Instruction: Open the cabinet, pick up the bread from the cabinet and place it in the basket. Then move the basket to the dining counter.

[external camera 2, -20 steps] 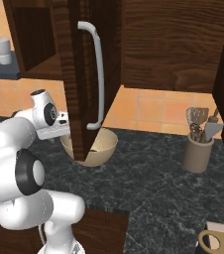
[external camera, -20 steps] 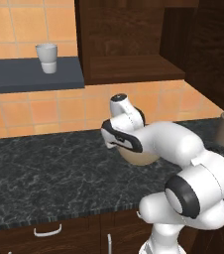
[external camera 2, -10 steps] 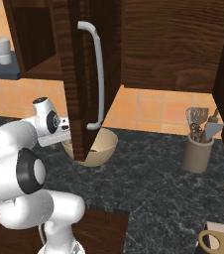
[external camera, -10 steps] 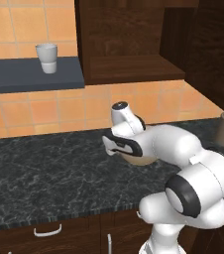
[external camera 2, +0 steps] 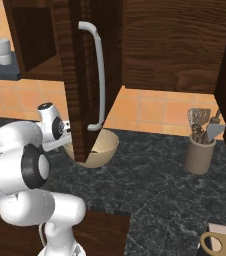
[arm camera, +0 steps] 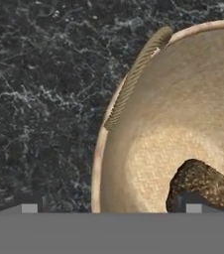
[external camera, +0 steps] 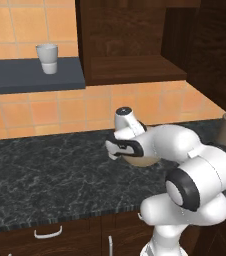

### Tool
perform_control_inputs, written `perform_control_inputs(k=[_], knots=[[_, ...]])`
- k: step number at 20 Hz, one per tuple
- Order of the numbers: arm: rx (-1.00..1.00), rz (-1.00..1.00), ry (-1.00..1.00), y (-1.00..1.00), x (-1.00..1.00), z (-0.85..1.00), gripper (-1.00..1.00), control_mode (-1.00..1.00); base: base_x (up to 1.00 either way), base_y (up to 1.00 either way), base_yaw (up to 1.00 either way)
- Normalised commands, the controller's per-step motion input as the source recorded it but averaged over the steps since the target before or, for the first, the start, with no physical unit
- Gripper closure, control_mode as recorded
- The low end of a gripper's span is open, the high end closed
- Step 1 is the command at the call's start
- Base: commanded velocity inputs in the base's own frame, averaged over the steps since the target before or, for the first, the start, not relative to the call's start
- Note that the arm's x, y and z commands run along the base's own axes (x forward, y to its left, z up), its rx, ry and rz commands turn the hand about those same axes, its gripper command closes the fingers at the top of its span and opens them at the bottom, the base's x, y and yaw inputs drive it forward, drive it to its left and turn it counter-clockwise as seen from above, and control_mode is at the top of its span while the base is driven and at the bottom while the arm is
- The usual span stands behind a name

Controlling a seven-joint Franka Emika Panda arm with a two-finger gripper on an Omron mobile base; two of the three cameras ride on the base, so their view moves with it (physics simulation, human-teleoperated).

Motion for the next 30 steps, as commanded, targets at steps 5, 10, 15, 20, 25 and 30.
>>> perform_control_inputs(k=[5, 10, 15, 20, 25, 30], knots=[[0.01, 0.15, 0.0, -0.01, 0.12, -0.27, -1.0, -1.0, 0.0, 0.0, 0.0], [0.0, 0.11, 0.01, 0.0, 0.0, -0.2, 1.0, -1.0, 0.0, 0.0, 0.0], [0.0, 0.07, 0.0, 0.0, 0.0, -0.15, 1.0, -1.0, 0.0, 0.0, 0.0], [0.0, 0.08, 0.0, 0.02, 0.0, -0.19, 1.0, -1.0, 0.0, 0.0, 0.0], [0.0, 0.15, -0.04, 0.15, -0.18, 0.2, 1.0, -1.0, 0.0, 0.0, 0.0], [0.0, 0.03, -0.27, 0.1, -0.51, 0.64, 1.0, -1.0, 0.0, 0.0, 0.0]])
